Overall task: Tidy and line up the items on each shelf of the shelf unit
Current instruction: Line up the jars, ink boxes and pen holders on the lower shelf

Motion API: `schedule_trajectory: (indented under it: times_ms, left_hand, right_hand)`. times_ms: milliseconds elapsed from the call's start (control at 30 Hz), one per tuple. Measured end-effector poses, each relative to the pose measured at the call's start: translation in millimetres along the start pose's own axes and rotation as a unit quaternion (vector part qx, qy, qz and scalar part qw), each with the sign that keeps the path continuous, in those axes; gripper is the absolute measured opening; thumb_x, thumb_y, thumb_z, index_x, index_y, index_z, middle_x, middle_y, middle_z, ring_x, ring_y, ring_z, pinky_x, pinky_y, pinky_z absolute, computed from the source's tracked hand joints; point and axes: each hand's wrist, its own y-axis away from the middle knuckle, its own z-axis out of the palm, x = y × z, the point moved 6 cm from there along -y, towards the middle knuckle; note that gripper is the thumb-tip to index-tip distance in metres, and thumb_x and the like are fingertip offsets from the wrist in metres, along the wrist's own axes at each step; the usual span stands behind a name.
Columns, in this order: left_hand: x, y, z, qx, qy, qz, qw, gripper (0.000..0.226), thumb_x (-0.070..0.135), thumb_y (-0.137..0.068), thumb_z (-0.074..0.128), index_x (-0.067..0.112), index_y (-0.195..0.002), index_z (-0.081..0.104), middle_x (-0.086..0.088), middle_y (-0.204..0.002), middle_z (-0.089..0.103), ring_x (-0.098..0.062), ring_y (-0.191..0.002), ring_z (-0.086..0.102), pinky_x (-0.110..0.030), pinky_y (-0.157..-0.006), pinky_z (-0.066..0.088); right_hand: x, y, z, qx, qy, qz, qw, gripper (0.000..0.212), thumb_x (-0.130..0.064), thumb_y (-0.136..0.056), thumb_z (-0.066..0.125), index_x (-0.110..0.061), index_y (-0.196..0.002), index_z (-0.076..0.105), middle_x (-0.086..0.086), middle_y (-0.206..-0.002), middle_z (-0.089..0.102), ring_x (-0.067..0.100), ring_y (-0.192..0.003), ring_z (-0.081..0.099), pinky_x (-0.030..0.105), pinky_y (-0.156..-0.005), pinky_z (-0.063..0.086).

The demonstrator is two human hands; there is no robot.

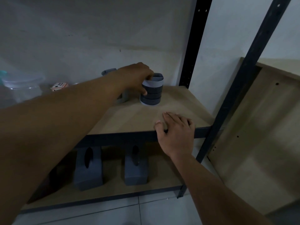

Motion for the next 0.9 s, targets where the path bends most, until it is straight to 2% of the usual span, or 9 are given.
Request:
schedule_trajectory:
  times_ms: [133, 333, 767, 900]
  left_hand:
    - [4.4, 5.5, 3.6, 0.028, -0.002, 0.009, 1.000, 0.056, 0.052, -0.070, 0.085, 0.023, -0.102, 0.049, 0.003, -0.097, 0.051, -0.018, -0.091, 0.049, -0.033, -0.069, 0.036]
    - [0.7, 10.2, 17.0, 0.063, -0.080, 0.005, 0.995, 0.079, 0.050, -0.071, 0.084, 0.017, -0.129, 0.044, -0.008, -0.120, 0.051, -0.027, -0.109, 0.050, -0.038, -0.073, 0.042]
    - [-7.8, 10.8, 12.3, 0.028, -0.117, 0.023, 0.993, 0.076, 0.047, -0.070, 0.084, 0.020, -0.128, 0.043, -0.003, -0.116, 0.051, -0.024, -0.104, 0.049, -0.036, -0.071, 0.039]
    - [-10.3, 17.0, 11.3, 0.042, -0.077, 0.015, 0.996, 0.073, 0.047, -0.069, 0.084, 0.022, -0.125, 0.044, -0.002, -0.114, 0.050, -0.022, -0.104, 0.049, -0.037, -0.072, 0.042]
  right_hand:
    - [-0.3, 0.6, -2.5, 0.009, -0.012, 0.002, 1.000, 0.061, -0.055, -0.097, 0.029, -0.022, -0.133, 0.066, -0.004, -0.137, 0.064, 0.017, -0.130, 0.052, 0.043, -0.112, 0.030]
    - [0.0, 1.9, -2.8, 0.012, -0.016, 0.003, 1.000, 0.054, -0.051, -0.097, 0.038, -0.022, -0.132, 0.067, -0.005, -0.137, 0.064, 0.015, -0.129, 0.052, 0.040, -0.111, 0.028]
    - [0.4, 0.8, -0.5, -0.002, 0.002, -0.001, 1.000, 0.060, -0.055, -0.098, 0.029, -0.024, -0.136, 0.063, -0.006, -0.140, 0.062, 0.015, -0.131, 0.050, 0.041, -0.112, 0.028]
    - [0.5, 0.4, -1.0, 0.006, 0.004, -0.004, 1.000, 0.060, -0.055, -0.098, 0.029, -0.023, -0.135, 0.065, -0.005, -0.138, 0.064, 0.015, -0.129, 0.052, 0.041, -0.110, 0.030]
